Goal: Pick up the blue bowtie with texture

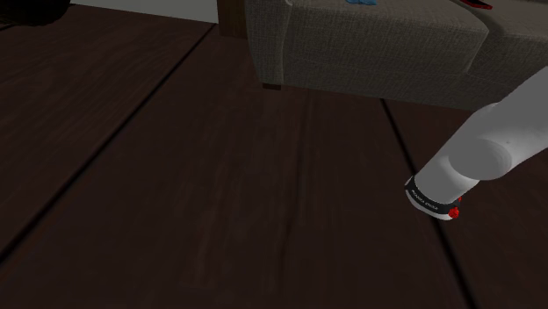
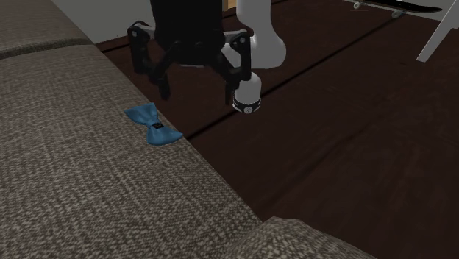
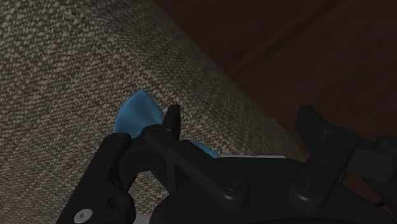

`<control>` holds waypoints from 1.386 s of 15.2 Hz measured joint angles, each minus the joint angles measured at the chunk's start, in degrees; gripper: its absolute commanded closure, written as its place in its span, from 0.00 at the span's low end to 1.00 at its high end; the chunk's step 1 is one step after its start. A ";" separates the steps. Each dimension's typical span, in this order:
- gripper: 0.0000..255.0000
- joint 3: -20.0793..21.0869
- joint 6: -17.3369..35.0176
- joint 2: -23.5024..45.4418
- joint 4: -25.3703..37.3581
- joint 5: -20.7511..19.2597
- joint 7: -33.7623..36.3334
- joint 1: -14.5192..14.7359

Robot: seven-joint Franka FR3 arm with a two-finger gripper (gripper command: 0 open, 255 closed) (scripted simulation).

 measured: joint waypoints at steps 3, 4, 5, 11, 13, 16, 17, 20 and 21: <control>0.00 -1.39 -0.88 6.12 7.75 0.28 -2.49 -0.71; 0.00 -1.77 -1.64 8.35 10.96 0.50 -3.24 -0.96; 0.00 -2.13 -2.20 10.30 13.67 0.74 -3.98 -1.25; 0.00 -2.29 1.56 10.51 10.32 0.57 -4.15 -1.39; 0.00 -2.20 3.06 10.03 8.35 0.45 -3.89 -1.31; 1.00 -2.22 3.69 9.97 7.87 0.39 -3.83 -1.32; 1.00 -2.21 3.74 9.95 7.83 0.39 -3.80 -1.31; 1.00 -2.20 3.78 9.94 7.81 0.35 -3.64 -1.29; 1.00 -2.19 3.83 9.90 7.76 0.33 -3.60 -1.28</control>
